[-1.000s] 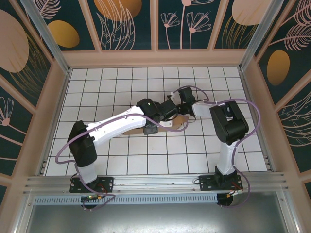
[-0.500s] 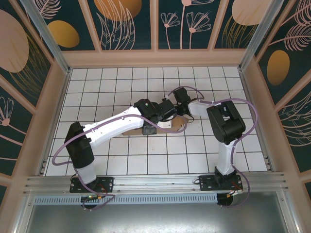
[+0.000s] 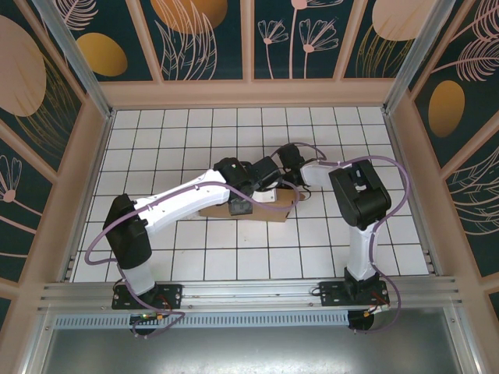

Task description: Fold the paper box

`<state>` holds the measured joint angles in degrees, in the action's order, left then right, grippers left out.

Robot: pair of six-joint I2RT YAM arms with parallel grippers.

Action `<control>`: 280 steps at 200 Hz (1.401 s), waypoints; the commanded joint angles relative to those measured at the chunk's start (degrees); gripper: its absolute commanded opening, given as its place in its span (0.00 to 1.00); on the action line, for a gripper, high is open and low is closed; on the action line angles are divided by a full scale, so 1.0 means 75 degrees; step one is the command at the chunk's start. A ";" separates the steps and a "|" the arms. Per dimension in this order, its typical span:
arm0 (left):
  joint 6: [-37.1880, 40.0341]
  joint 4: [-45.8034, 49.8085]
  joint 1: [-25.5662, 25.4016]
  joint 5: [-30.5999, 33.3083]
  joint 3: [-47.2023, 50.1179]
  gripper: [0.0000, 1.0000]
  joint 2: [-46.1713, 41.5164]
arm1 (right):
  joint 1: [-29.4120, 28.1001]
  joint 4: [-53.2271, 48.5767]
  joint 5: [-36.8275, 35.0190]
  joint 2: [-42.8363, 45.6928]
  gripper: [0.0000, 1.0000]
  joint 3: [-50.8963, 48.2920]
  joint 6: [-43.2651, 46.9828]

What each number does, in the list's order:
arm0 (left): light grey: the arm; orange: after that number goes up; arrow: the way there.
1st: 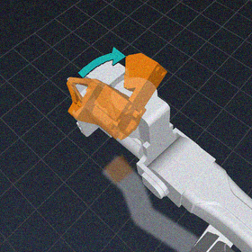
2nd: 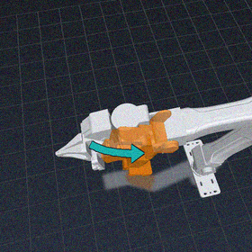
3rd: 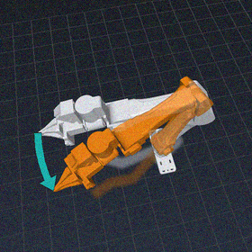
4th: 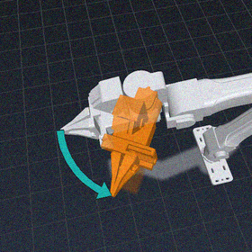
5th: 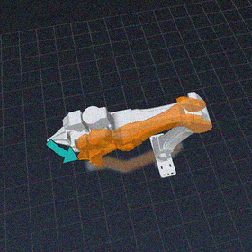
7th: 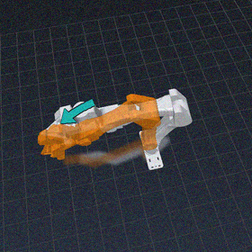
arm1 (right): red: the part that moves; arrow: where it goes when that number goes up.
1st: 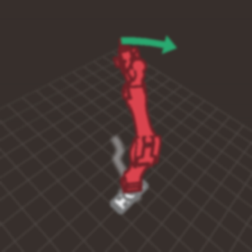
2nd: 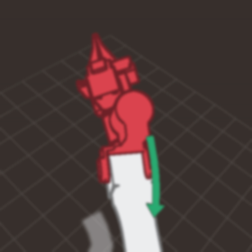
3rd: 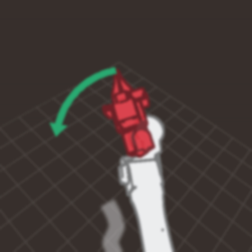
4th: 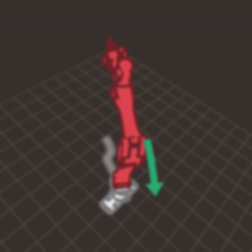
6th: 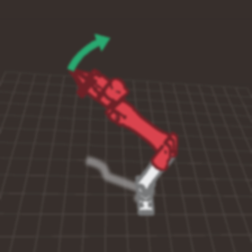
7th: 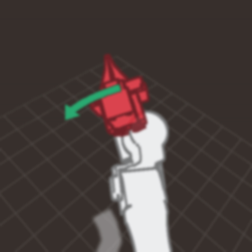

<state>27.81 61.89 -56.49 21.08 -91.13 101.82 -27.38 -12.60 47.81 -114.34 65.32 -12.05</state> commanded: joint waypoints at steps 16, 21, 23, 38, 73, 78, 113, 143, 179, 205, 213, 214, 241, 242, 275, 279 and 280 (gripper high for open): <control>-0.0064 -0.0778 0.0117 0.0318 0.0124 0.70 0.0046 | -0.0100 -0.0319 -0.0127 -0.0157 0.23 0.0174 0.0244; -0.0070 -0.0790 0.0127 0.0332 0.0144 0.70 0.0039 | -0.0089 -0.0301 -0.0146 -0.0136 0.23 0.0174 0.0241; -0.0066 -0.0796 0.0126 0.0339 0.0149 0.71 0.0038 | -0.0088 -0.0301 -0.0159 -0.0131 0.24 0.0174 0.0237; -0.0064 -0.0842 0.0137 0.0349 0.0195 0.72 0.0008 | -0.0062 -0.0289 -0.0273 -0.0066 0.24 0.0185 0.0244; -0.0131 -0.1019 0.0141 0.0297 0.0426 0.76 -0.0110 | -0.0012 -0.0181 -0.0506 0.0191 0.29 0.0162 0.0189; -0.0145 -0.1049 0.0137 0.0268 0.0487 0.77 -0.0140 | -0.0009 -0.0164 -0.0563 0.0227 0.31 0.0162 0.0177; -0.0192 -0.1206 0.0138 0.0255 0.0810 0.80 -0.0365 | -0.0006 -0.0114 -0.0823 0.0517 0.40 0.0140 0.0197; -0.0238 -0.1220 0.0137 0.0323 0.0854 0.82 -0.0439 | 0.0010 -0.0089 -0.1091 0.0784 0.44 0.0115 0.0221; -0.0296 -0.1296 0.0126 0.0412 0.0985 0.85 -0.0864 | 0.0063 -0.0113 -0.1363 0.1099 0.51 0.0103 0.0207; -0.0345 -0.1529 0.0127 0.0333 0.1189 0.98 -0.1114 | 0.0052 -0.0132 -0.1395 0.1280 0.54 0.0089 0.0259; -0.0345 -0.1561 0.0114 0.0325 0.1254 0.99 -0.1184 | 0.0041 -0.0096 -0.1383 0.1324 0.54 0.0063 0.0259; -0.0345 -0.1566 0.0114 0.0327 0.1253 0.99 -0.1192 | 0.0041 -0.0087 -0.1383 0.1336 0.54 0.0060 0.0265; -0.0415 -0.1569 0.0104 0.0319 0.1344 0.99 -0.1369 | -0.0024 -0.0068 -0.1423 0.1418 0.54 0.0033 0.0318; -0.0415 -0.1682 0.0103 0.0319 0.1345 0.98 -0.1373 | -0.0021 -0.0073 -0.1426 0.1424 0.55 0.0027 0.0318; -0.0474 -0.1888 0.0100 0.0318 0.1372 0.99 -0.1624 | -0.0027 -0.0089 -0.1572 0.1507 0.55 0.0073 0.0306; -0.0473 -0.1888 0.0094 0.0309 0.1371 0.98 -0.1656 | -0.0028 -0.0100 -0.1584 0.1515 0.55 0.0096 0.0303; -0.0474 -0.1888 0.0098 0.0302 0.1370 0.99 -0.1657 | -0.0029 -0.0113 -0.1595 0.1513 0.55 0.0099 0.0299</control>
<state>25.39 49.32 -55.88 23.14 -81.14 92.12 -27.38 -12.97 37.34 -106.00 65.32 -10.79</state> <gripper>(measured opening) 0.985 0.548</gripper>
